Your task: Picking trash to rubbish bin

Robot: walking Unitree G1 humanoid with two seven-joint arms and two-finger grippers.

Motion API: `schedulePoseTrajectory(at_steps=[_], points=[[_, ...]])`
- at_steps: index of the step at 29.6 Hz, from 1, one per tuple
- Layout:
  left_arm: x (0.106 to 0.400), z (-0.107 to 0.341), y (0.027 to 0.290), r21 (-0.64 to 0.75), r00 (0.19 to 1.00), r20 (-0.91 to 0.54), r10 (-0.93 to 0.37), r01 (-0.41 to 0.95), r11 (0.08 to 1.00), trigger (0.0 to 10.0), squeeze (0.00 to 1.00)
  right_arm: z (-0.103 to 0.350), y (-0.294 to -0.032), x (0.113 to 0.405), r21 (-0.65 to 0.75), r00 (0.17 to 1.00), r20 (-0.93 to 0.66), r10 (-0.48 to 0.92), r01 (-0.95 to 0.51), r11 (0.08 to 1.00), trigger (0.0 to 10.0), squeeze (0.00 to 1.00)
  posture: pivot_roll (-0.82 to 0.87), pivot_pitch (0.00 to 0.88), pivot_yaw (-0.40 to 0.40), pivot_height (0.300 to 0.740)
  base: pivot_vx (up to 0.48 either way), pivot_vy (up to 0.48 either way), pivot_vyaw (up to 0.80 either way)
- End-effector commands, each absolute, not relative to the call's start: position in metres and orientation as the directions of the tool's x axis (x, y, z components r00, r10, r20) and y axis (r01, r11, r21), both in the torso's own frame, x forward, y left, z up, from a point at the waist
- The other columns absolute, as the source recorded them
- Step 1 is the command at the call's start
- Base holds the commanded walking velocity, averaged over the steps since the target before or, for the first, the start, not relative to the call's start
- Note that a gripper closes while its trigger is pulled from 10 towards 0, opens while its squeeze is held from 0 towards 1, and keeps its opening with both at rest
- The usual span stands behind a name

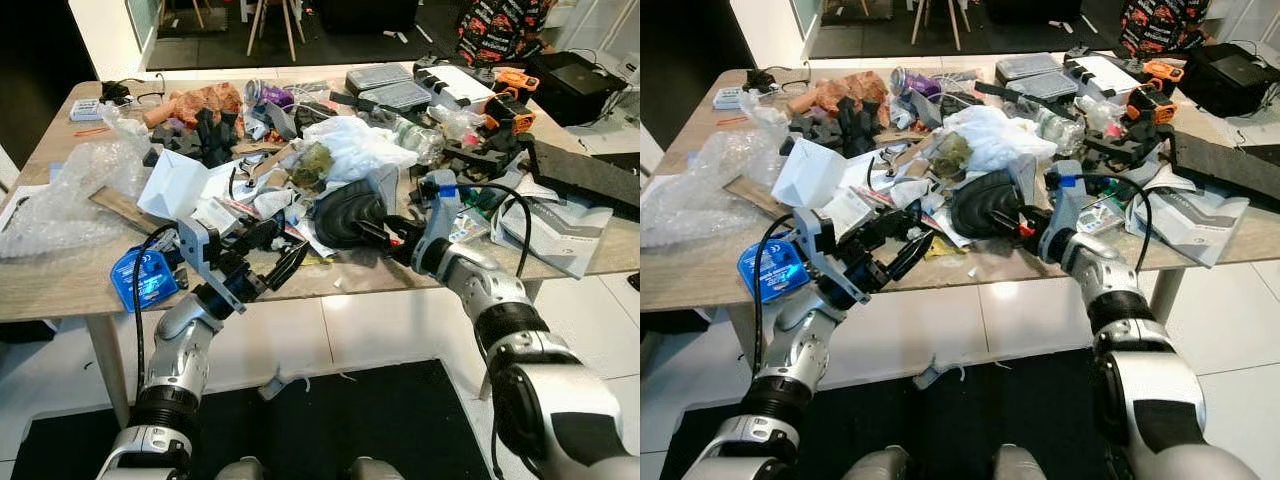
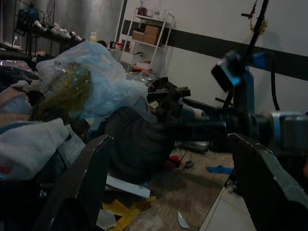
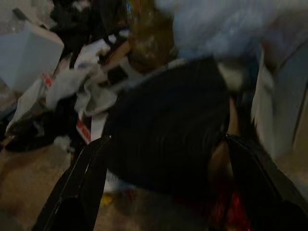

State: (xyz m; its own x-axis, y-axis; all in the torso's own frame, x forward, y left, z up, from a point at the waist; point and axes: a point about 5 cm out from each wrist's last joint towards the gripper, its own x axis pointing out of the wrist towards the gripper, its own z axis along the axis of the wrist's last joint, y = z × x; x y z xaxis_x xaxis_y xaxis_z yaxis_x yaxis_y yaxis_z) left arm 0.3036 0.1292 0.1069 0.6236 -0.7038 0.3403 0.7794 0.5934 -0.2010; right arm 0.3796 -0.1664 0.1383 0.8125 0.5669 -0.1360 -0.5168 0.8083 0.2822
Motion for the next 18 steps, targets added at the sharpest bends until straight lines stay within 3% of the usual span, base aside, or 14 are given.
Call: schedulePoseTrajectory(at_steps=[1, 18], points=[[0.301, 0.107, 0.127, -0.192, 0.614, 0.332, -0.715, 0.787, 0.587, 10.0, 0.00, 0.139, -0.168, 0.381, 0.285, 0.822, -0.139, 0.553, -0.502, 0.817, 10.0, 0.00, 0.00, 0.063, 0.003, 0.740, 0.000, 0.000, 0.00], [0.281, 0.111, 0.124, -0.195, 0.607, 0.355, -0.711, 0.792, 0.579, 10.0, 0.00, 0.154, -0.161, 0.388, 0.247, 0.798, -0.151, 0.583, -0.541, 0.804, 10.0, 0.00, 0.02, 0.178, -0.012, 0.740, 0.000, 0.000, 0.00]])
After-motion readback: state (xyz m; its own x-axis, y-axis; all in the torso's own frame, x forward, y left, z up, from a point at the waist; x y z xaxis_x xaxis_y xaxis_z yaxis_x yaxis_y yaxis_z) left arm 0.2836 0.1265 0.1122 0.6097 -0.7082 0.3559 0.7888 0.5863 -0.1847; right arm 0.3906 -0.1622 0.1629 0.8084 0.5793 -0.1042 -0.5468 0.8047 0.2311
